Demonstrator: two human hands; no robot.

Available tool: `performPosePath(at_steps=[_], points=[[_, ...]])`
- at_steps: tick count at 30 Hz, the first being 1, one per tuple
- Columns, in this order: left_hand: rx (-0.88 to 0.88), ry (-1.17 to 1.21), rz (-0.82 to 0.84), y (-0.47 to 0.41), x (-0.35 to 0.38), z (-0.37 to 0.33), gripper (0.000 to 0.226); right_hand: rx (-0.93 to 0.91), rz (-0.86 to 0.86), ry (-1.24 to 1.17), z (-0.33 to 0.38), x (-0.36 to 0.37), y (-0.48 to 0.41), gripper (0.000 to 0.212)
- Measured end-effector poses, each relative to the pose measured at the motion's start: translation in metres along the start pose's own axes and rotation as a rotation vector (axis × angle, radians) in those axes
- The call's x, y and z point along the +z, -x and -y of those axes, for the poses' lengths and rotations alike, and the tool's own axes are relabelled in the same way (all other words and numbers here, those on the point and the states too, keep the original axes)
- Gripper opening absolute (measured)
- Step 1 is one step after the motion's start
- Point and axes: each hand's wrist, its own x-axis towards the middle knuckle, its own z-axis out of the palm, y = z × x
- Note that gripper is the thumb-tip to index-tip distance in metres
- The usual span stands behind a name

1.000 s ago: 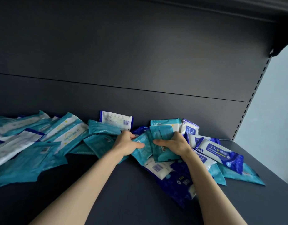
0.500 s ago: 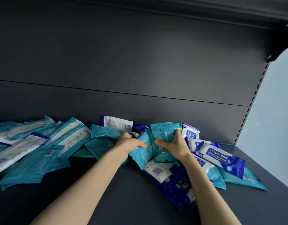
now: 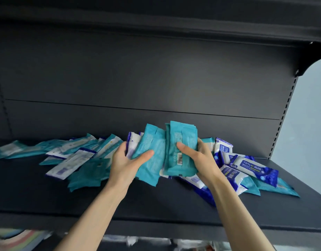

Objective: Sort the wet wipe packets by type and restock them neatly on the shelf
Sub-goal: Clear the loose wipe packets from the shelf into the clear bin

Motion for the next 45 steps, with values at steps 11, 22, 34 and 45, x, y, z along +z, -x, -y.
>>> performPosePath(at_steps=[11, 22, 34, 45], points=[[-0.083, 0.166, -0.323, 0.146, -0.211, -0.028, 0.048, 0.096, 0.131, -0.169, -0.061, 0.206, 0.157, 0.048], [-0.145, 0.039, -0.349, 0.271, -0.488, -0.018, 0.032, 0.346, 0.184, -0.194, -0.172, 0.452, 0.277, 0.030], [-0.345, -0.348, -0.434, 0.252, -0.734, 0.093, 0.030, 0.705, 0.175, -0.072, -0.366, 0.642, 0.251, 0.027], [-0.844, -0.416, -0.130, 0.236, -0.867, 0.264, 0.036, 1.014, -0.057, 0.117, -0.563, 0.697, 0.271, 0.037]])
